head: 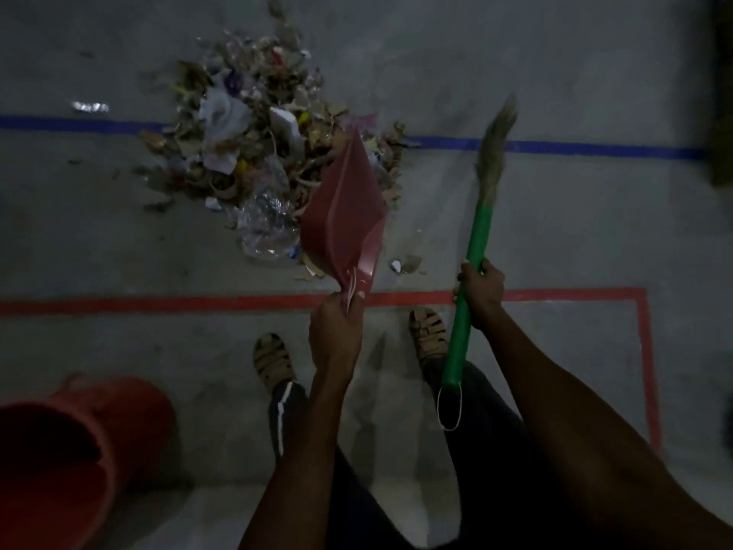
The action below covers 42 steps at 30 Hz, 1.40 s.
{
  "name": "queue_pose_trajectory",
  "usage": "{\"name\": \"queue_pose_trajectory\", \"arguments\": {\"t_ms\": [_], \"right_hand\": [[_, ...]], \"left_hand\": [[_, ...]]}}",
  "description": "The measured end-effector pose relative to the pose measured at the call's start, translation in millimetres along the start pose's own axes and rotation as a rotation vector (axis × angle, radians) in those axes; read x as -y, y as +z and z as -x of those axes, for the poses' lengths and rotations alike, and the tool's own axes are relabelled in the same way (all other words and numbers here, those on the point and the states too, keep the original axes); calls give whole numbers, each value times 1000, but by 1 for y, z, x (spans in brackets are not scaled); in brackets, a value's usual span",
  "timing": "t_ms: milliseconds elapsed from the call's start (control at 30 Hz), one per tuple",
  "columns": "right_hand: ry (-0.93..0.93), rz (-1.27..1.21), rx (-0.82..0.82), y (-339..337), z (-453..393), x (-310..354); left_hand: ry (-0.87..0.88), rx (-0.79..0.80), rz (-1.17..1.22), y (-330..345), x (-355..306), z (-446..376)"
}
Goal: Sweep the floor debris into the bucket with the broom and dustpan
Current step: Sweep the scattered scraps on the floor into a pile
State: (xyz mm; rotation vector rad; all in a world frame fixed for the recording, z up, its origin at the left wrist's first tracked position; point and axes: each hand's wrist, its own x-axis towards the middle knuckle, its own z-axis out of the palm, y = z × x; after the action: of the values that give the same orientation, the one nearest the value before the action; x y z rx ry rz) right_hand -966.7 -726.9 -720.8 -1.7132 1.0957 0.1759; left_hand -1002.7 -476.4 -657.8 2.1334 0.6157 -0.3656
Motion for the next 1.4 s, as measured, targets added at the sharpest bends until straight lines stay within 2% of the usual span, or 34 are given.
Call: {"name": "queue_pose_trajectory", "arguments": {"t_ms": [167, 333, 533, 633, 733, 933, 1233, 1400], "right_hand": [[116, 82, -114, 59, 58, -18], [316, 110, -159, 118, 94, -52], [454, 114, -16, 176, 115, -77], [420, 14, -25, 201, 118, -72], [343, 50, 20, 219, 119, -56], [70, 177, 77, 240, 127, -48], [-30, 135, -86, 211, 119, -46], [-81, 190, -74, 200, 119, -15]], "left_hand": [[57, 126, -227, -70, 36, -33], [72, 127, -294, -122, 62, -77], [168, 79, -297, -138, 76, -134], [189, 64, -279, -136, 72, -153], [201, 71, -271, -131, 72, -165], [197, 97, -256, -122, 75, -161], [159, 108, -219, -130, 82, -152], [71, 45, -145, -144, 81, -153]]}}
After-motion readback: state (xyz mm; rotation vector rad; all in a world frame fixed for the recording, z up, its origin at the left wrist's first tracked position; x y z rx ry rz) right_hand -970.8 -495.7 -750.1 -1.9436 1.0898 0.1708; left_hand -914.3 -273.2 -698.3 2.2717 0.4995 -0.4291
